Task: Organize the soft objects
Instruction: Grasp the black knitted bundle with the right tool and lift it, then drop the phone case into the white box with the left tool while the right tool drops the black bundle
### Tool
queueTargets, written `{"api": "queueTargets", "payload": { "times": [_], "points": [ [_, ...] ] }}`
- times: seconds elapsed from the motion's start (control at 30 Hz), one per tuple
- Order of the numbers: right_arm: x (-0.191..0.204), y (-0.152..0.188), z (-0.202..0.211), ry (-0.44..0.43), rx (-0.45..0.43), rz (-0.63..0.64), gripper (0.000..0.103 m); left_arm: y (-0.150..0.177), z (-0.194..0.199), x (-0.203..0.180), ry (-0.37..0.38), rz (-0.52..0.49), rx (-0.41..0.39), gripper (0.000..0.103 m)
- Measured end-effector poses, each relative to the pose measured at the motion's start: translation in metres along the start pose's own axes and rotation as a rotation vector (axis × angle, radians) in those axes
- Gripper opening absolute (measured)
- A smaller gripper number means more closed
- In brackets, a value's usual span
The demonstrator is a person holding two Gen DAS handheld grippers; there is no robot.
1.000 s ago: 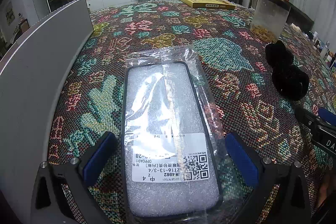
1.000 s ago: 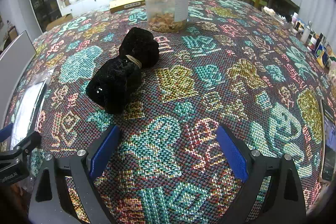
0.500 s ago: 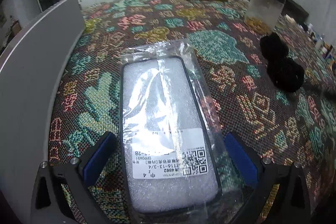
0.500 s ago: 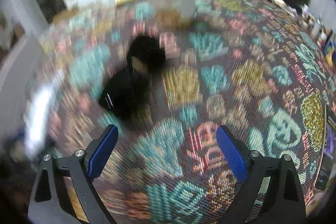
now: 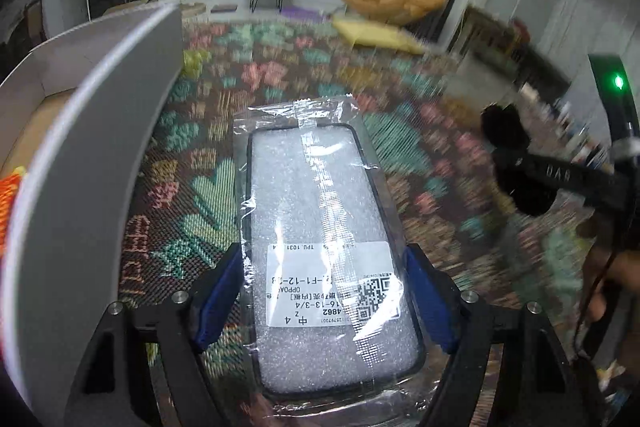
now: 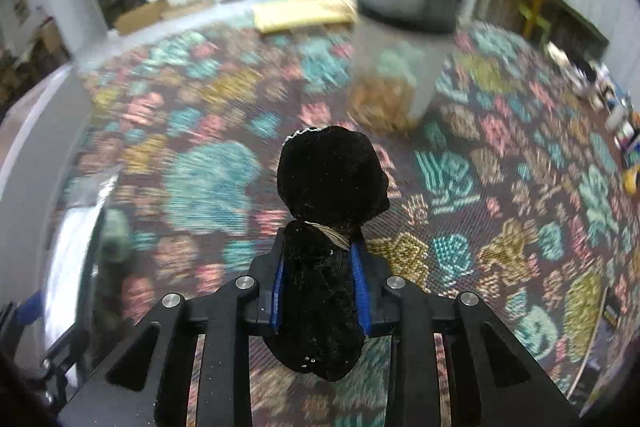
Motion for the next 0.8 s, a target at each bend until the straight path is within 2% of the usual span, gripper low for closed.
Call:
{"api": "queueTargets", "payload": {
  "times": [0.13, 0.2, 0.3, 0.37, 0.47, 0.57, 0.6, 0.67, 0.7, 0.8],
  "points": [
    [0.048, -0.006, 0.054, -0.122, -0.059, 0.06, 0.029, -0.016, 0.049, 0.016, 0.019, 0.047, -0.087, 0.078],
    [0.088, -0.007, 0.076, -0.207, -0.066, 0.099, 0.03, -0.022, 0.077, 0.031, 0.003, 0.063, -0.131, 0.078],
    [0.157, 0.008, 0.108, -0.364, -0.032, 0.18, 0.03, -0.022, 0.125, 0.069, -0.101, 0.065, -0.179, 0.078],
    [0.197, 0.022, 0.118, -0.44, -0.004, 0.23, 0.03, -0.016, 0.142, 0.093, -0.172, 0.071, -0.17, 0.078],
    [0.256, 0.048, 0.118, -0.523, 0.063, 0.291, 0.03, 0.002, 0.157, 0.145, -0.331, 0.092, -0.113, 0.078],
    [0.301, 0.074, 0.105, -0.553, 0.101, 0.329, 0.031, 0.027, 0.159, 0.189, -0.473, 0.132, -0.042, 0.079],
    [0.308, 0.078, 0.1, -0.556, 0.108, 0.332, 0.036, 0.036, 0.159, 0.201, -0.502, 0.152, -0.019, 0.079],
    [0.328, 0.09, 0.08, -0.578, 0.152, 0.355, 0.065, 0.047, 0.154, 0.216, -0.529, 0.181, 0.023, 0.081],
    [0.333, 0.096, 0.071, -0.57, 0.183, 0.37, 0.083, 0.052, 0.152, 0.221, -0.54, 0.193, 0.045, 0.083],
    [0.326, 0.101, 0.056, -0.555, 0.213, 0.356, 0.082, 0.062, 0.151, 0.22, -0.571, 0.198, 0.07, 0.087]
  ]
}}
Point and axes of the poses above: each gripper's, at about its wrist camera, not at the fingertips, and z roughly against the way its jaws point, x to its left, y to its underside, the point moved 1 cm from there along -z, roughly the way its jaws point, and after that the axes turned 14 degrees about -z, right-handed, at the moved point
